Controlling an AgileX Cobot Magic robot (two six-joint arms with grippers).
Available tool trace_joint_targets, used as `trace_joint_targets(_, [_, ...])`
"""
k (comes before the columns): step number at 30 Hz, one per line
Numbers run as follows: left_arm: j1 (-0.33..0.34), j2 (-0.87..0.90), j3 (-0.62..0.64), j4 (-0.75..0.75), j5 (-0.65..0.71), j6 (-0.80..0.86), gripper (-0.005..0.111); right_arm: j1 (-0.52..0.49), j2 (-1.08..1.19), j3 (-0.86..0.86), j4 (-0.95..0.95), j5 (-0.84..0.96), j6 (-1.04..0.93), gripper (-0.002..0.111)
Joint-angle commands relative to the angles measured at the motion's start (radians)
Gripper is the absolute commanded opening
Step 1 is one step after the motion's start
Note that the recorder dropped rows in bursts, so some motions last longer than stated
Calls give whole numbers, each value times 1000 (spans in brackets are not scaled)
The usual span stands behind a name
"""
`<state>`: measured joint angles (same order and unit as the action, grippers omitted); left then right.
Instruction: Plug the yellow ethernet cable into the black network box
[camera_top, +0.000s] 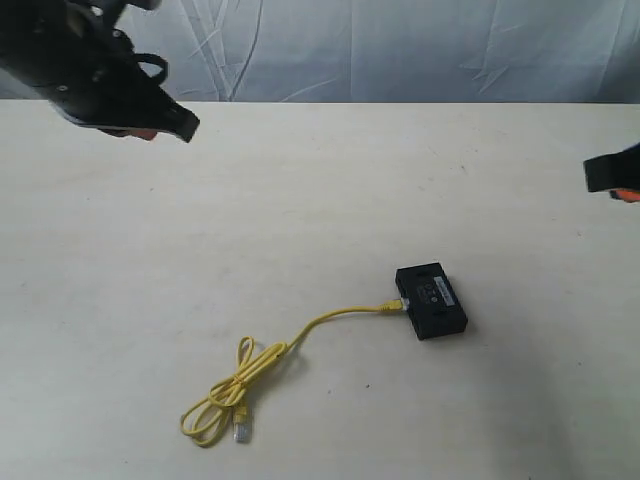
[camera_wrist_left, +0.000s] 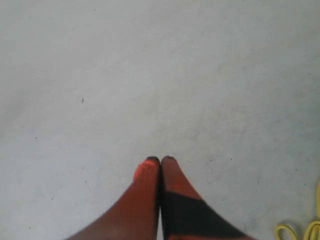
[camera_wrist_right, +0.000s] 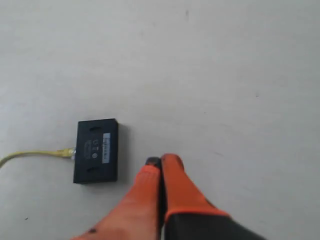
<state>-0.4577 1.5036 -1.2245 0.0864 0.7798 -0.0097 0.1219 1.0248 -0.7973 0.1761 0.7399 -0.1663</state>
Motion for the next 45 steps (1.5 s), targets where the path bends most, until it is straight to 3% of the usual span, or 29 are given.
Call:
trace_joint_targets(1, [17, -183, 155, 54, -113, -86, 0, -6, -194, 49, -142, 5, 71, -1])
trace_joint_targets(10, [17, -542, 460, 356, -293, -405, 0, -6, -625, 209, -171, -25, 71, -1])
trace_joint_targets(16, [17, -711, 562, 385, -284, -429, 0, -6, -873, 310, -176, -53, 71, -1])
trace_joint_targets(24, [17, -761, 579, 385, -251, -429, 0, -6, -996, 358, -165, -27, 73, -1])
trace_joint_targets(45, [17, -761, 579, 385, -251, -429, 0, -6, -1021, 365, -182, -47, 73, -1])
